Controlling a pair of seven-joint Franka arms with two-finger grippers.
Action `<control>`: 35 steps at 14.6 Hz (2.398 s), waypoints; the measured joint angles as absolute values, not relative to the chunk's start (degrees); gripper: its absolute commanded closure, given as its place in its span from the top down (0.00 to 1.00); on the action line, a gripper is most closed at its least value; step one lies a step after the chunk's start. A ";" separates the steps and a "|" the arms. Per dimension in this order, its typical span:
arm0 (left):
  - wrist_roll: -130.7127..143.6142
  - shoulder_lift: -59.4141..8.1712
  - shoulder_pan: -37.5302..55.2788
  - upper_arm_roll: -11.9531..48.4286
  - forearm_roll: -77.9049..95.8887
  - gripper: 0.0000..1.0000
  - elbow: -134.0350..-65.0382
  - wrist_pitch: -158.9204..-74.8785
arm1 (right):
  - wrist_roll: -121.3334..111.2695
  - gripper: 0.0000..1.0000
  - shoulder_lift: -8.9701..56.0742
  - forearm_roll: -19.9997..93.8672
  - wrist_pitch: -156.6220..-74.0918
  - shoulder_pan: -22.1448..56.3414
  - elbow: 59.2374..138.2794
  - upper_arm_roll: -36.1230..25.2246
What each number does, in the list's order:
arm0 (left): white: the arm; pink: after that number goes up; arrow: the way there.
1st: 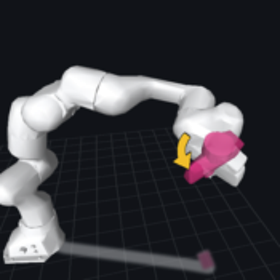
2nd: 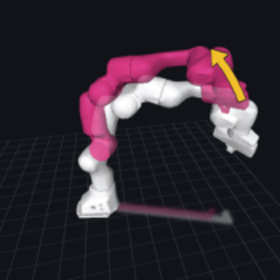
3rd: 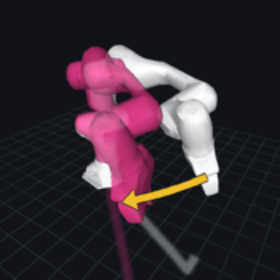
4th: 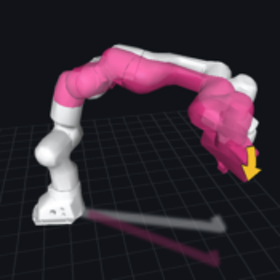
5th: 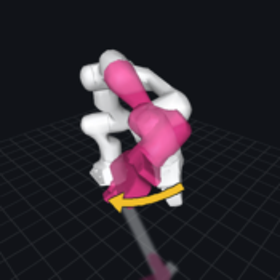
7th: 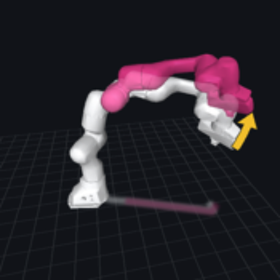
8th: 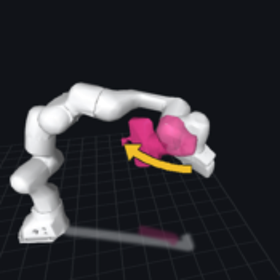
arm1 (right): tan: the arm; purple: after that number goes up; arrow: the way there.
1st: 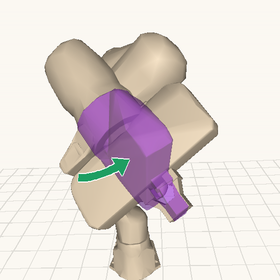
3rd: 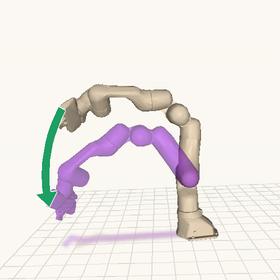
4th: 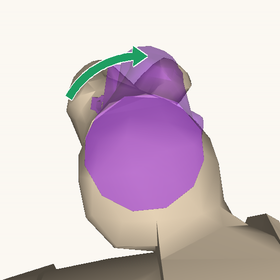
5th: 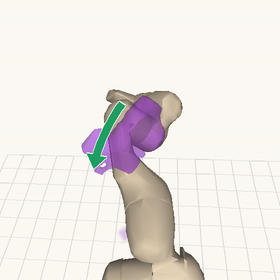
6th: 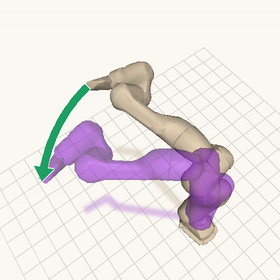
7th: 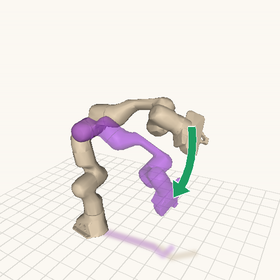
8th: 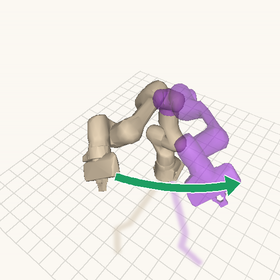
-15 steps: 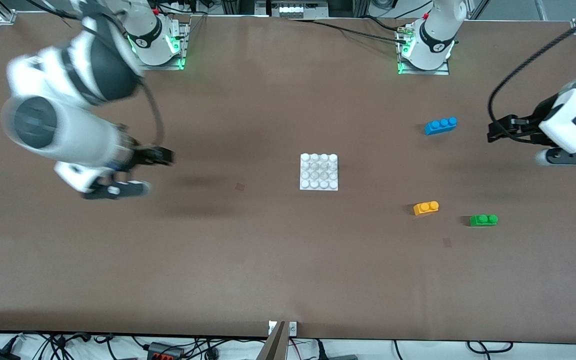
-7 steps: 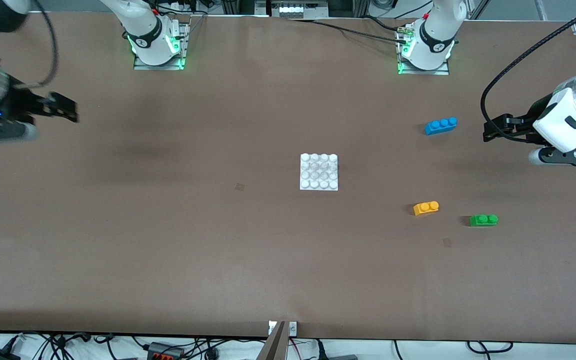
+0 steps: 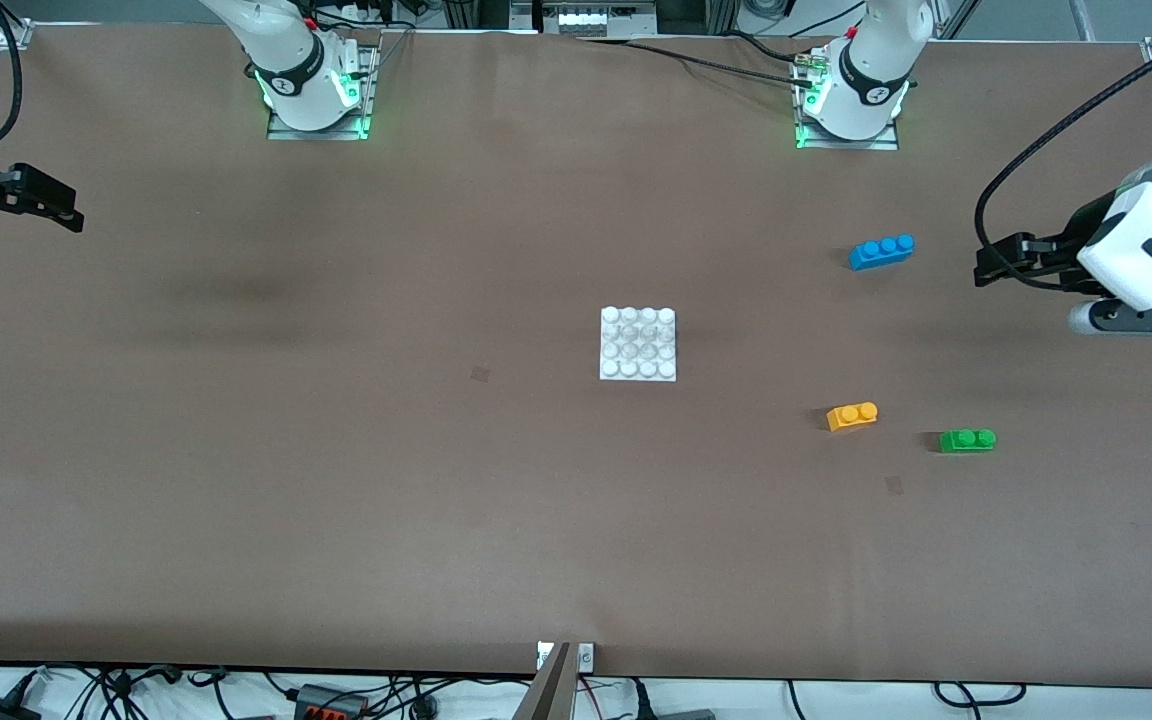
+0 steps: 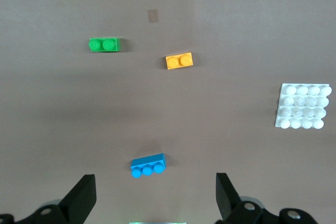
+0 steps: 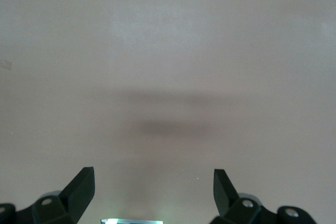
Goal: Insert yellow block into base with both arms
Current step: 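Reach the left gripper down over the yellow brick, then close the left gripper on the yellow brick and lift it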
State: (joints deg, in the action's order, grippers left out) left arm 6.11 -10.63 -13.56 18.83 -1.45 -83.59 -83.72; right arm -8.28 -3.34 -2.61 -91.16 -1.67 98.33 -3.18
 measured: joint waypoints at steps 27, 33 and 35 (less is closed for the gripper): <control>13.03 -26.80 -14.11 19.02 -3.50 1.00 -114.01 -139.44 | -8.02 1.00 -3.31 -1.98 -91.16 0.10 98.09 -3.28; 19.29 -28.95 -13.89 19.11 -7.97 1.00 -113.58 -140.79 | -8.02 1.00 -3.32 -1.98 -91.16 0.35 98.09 -2.75; 21.38 -29.67 -13.69 19.19 -9.39 1.00 -113.51 -142.05 | -8.02 1.00 -3.32 -1.98 -91.16 0.35 98.09 -2.75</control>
State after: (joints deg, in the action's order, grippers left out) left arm 21.38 -29.67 -13.69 19.19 -9.39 -113.51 -142.05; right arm -8.02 -3.32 -1.98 -91.16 0.35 98.09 -2.75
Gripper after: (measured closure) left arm 0.000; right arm 0.000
